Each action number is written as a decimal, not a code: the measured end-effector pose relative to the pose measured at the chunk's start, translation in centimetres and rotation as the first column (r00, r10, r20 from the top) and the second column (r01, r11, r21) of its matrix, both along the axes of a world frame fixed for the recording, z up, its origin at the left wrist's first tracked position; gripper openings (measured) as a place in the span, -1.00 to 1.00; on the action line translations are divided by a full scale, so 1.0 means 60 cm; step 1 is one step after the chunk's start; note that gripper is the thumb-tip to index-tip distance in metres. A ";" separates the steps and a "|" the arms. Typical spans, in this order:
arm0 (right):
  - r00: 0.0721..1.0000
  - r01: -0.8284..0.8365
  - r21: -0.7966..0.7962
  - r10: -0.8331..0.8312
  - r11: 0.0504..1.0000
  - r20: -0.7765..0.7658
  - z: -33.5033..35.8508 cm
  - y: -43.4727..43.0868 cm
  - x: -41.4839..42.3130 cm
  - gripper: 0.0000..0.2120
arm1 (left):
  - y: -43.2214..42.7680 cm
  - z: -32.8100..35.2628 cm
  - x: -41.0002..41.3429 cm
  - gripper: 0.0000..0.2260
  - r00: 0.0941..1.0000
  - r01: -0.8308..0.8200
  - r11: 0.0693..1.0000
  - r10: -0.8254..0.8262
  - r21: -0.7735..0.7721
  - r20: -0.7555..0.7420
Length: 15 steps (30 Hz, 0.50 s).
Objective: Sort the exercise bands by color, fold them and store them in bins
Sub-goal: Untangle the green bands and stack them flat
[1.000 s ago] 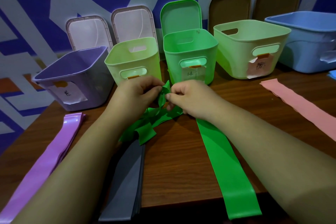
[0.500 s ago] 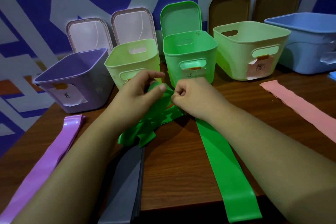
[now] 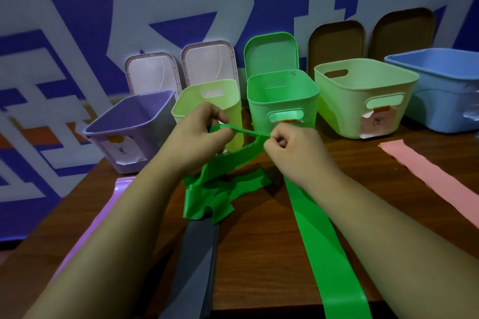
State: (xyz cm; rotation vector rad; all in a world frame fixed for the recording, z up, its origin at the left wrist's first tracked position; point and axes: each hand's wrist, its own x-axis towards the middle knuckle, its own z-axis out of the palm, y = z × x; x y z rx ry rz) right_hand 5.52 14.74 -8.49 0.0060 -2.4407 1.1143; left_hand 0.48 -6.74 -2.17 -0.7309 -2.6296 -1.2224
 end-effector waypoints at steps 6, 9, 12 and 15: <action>0.996 -0.031 -0.203 0.048 0.979 0.080 0.005 -0.008 0.005 -0.53 | 0.035 0.069 0.001 -0.83 0.987 0.035 0.998 -0.044 -0.058 -0.156; 0.978 -0.092 -0.259 0.137 0.961 0.158 0.004 -0.015 0.006 -0.54 | 0.061 0.094 0.001 -0.81 0.973 0.055 0.992 -0.078 -0.113 -0.218; 0.959 -0.136 -0.243 0.189 0.960 0.210 -0.004 -0.022 0.007 -0.43 | 0.082 0.107 0.008 -0.79 0.963 0.052 0.990 -0.084 -0.130 -0.255; 0.967 -0.098 -0.113 0.122 0.989 0.225 -0.010 -0.018 -0.004 -0.64 | 0.083 0.115 0.008 -0.77 0.956 0.034 0.991 -0.071 -0.133 -0.286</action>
